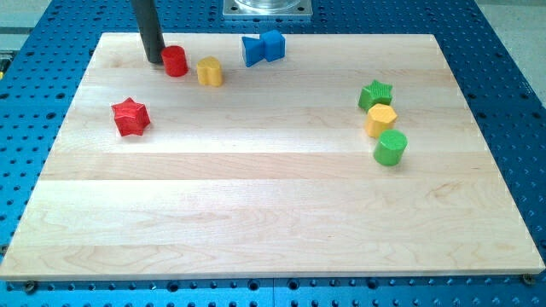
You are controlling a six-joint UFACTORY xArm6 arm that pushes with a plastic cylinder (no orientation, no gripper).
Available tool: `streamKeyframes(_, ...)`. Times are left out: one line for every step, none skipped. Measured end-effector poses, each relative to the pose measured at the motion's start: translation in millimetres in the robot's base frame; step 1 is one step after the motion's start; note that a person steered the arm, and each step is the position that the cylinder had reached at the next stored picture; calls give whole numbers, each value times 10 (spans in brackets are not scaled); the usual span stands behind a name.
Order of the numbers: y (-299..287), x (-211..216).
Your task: Push the red blocks towards the bottom center of the board
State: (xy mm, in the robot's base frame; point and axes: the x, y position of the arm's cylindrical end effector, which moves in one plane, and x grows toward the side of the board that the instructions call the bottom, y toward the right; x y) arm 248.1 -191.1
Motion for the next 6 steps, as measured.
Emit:
streamKeyframes(280,-264)
streamKeyframes(325,660)
streamKeyframes(743,1392)
streamKeyframes(164,1093)
streamKeyframes(-669,1115)
streamKeyframes(-103,1528)
